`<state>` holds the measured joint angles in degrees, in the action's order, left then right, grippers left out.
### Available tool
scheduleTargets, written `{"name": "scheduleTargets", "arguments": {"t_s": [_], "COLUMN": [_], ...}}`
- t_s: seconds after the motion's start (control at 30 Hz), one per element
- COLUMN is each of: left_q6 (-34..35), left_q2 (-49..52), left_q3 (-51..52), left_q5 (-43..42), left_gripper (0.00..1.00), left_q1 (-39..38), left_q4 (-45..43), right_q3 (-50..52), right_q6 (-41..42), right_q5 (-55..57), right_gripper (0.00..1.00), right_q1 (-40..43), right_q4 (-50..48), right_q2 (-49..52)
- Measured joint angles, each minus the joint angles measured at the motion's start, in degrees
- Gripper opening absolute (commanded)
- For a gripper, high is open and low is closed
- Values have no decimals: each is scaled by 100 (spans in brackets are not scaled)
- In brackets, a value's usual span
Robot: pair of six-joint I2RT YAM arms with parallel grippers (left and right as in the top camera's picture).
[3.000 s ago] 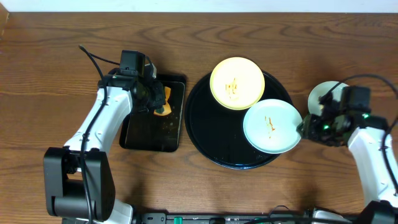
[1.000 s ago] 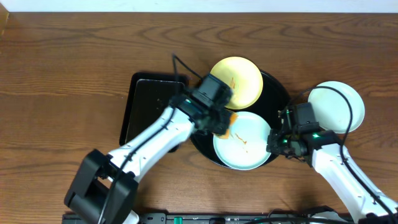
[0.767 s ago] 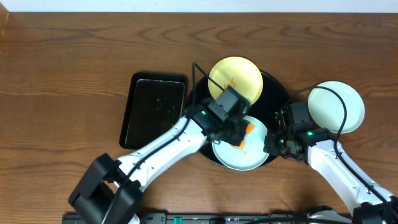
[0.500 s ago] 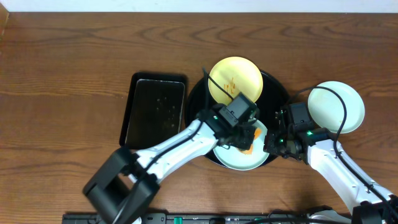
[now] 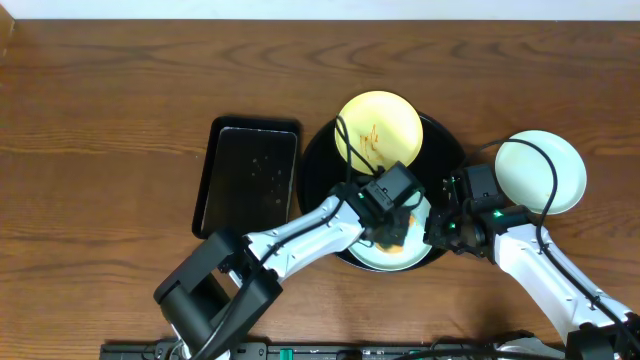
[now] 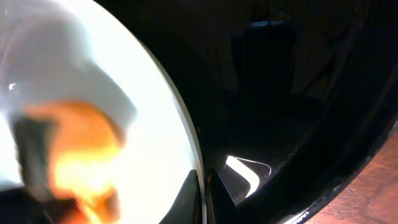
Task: Clean dirty plates on tray and stack at the side
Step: 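Scrub the second blue plate with the sponge in the left gripper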
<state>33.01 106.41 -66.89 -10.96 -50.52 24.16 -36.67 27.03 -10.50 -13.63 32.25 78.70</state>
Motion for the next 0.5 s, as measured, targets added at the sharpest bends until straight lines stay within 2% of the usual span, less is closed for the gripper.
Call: {"name": "scheduleTargets", "arguments": {"t_s": [0.2,0.37,0.5], "left_q6": [-105,-466,-649], "left_q2": [0,-37,-503], "left_q3": [0,0,13], "left_q5": [737,848,863], "left_gripper": [7,8,7], "left_q1": [492,704,898], "left_q4": [98,415,892], "right_q3": [0,0,0], "right_q6": [17,20,20], "right_q5": [0,-17,-48], "right_gripper": [1,1,1], "right_q1": [0,0,-2], "right_q4": [2,-4,-4], "right_q2": [0,0,0]}}
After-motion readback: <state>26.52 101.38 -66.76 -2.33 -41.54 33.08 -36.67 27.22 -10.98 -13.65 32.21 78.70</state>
